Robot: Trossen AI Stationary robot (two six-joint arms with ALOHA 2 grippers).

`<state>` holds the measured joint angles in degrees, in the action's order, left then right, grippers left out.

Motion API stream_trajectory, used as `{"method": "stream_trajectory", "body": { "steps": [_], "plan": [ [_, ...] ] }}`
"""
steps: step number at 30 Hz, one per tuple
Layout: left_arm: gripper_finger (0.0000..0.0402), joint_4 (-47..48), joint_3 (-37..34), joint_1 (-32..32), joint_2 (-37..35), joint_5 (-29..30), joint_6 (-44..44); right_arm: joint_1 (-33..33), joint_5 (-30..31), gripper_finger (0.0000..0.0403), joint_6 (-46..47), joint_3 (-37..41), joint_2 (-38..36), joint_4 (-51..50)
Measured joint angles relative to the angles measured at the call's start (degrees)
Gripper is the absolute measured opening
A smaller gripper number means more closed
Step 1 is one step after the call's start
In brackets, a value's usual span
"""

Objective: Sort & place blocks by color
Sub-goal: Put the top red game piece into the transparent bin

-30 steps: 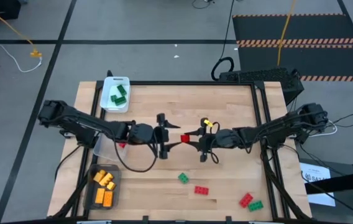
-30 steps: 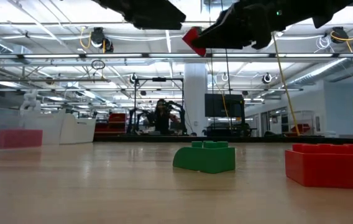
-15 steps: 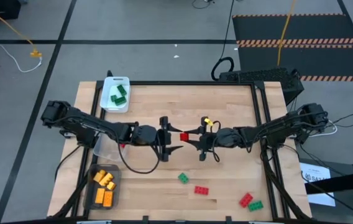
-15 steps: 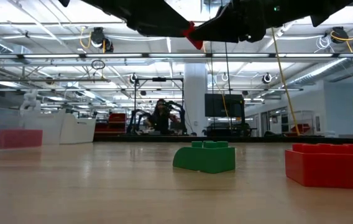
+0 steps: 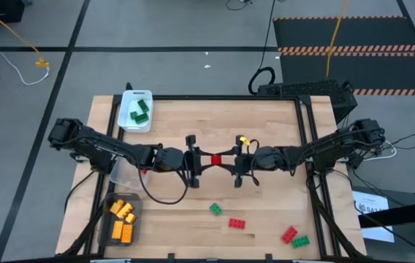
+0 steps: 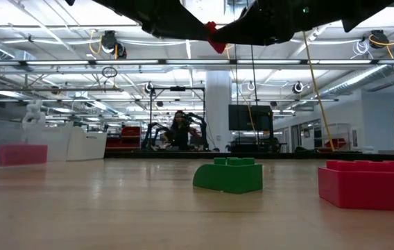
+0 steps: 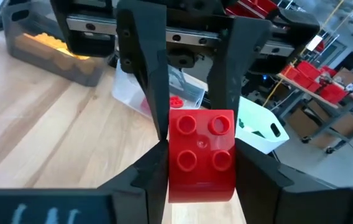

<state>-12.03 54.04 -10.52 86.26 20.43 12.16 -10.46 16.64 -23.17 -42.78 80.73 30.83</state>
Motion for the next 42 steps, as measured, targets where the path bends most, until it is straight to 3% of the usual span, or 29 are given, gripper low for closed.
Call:
{"method": "stream_trajectory", "body": {
  "steps": [9, 19, 25, 31, 38, 42],
  "plan": [
    [0.0134, 0.51, 0.02, -0.19, -0.29, 0.12, 1.21, 0.17, 1.03, 0.0152, 0.51, -0.07, 0.00, -1.71],
    [0.0141, 2.87, 0.09, -0.44, -1.14, 0.62, 1.03, 0.39, 3.16, 0.0197, 1.63, 0.07, 0.00, -4.43],
    [0.0139, 11.50, 0.09, -0.61, -4.26, 3.51, -2.04, 0.35, 4.99, 0.0207, 2.81, 0.04, 0.02, -9.73],
    [0.0145, 32.60, 0.09, -2.12, -12.51, 9.95, -17.30, 0.39, 6.22, 0.0208, 6.24, 0.04, 0.02, -16.66],
    [0.0148, 64.27, 0.07, -2.40, -21.78, 11.42, -52.09, 0.37, 6.11, 0.0208, 7.56, 0.90, 0.02, -17.36],
    [0.0148, 76.76, 0.07, -2.40, -23.73, 12.50, -65.79, 0.37, 6.06, 0.0208, 8.88, 1.85, 0.02, -17.41]
  ]
}}
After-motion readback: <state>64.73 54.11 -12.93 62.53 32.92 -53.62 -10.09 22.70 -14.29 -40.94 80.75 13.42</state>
